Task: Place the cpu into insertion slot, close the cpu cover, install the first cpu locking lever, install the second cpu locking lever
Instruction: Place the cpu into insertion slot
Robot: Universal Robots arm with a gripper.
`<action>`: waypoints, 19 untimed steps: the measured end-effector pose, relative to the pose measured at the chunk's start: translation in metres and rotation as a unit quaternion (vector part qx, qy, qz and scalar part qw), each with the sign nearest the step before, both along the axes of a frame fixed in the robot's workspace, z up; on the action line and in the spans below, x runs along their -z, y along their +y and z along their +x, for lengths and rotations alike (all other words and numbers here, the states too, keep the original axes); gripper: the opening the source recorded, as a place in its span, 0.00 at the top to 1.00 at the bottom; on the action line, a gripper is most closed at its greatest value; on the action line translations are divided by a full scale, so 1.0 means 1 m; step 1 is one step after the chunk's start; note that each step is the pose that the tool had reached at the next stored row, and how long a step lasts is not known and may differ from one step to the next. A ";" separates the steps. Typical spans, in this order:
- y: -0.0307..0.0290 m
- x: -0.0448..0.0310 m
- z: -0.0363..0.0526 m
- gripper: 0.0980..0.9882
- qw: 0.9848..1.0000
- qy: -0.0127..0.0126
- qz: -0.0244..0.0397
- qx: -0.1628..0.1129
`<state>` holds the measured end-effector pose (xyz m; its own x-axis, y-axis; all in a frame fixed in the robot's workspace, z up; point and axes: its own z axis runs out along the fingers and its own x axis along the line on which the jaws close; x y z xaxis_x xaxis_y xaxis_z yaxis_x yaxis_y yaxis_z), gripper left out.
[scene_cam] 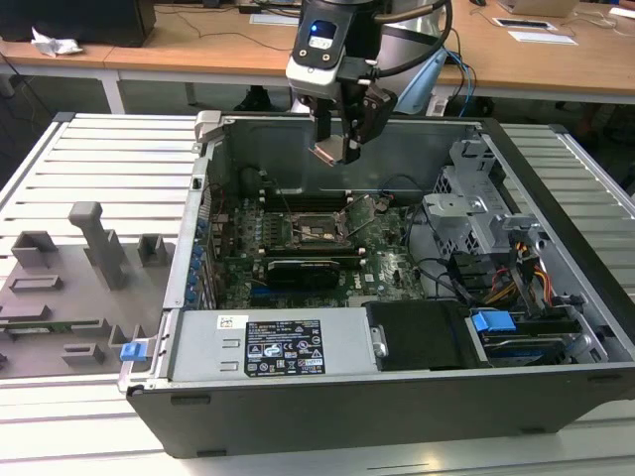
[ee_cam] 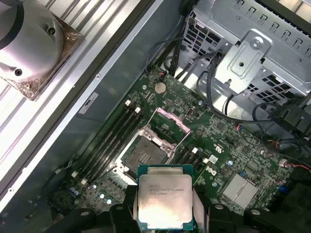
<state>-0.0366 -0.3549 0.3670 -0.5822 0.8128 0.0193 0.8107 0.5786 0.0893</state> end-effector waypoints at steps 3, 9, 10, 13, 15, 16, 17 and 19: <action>0.0000 0.0002 -0.0003 0.51 1.000 0.000 0.000 0.011; 0.0000 0.0011 -0.0005 0.51 0.999 0.000 0.000 0.042; 0.0000 0.0012 -0.0005 0.51 0.999 0.000 0.000 0.045; 0.0000 0.0022 -0.0005 0.51 0.998 0.000 -0.001 0.061; 0.0000 0.0035 -0.0005 0.51 0.996 0.000 -0.001 0.085; 0.0000 0.0040 -0.0005 0.51 0.995 0.000 -0.001 0.095; 0.0000 0.0044 -0.0005 0.51 0.995 0.000 -0.001 0.103; 0.0000 0.0051 -0.0005 0.51 0.993 0.000 -0.001 0.118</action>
<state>-0.0372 -0.3549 0.3620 -0.3756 0.9266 0.0168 0.9237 0.3728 0.0878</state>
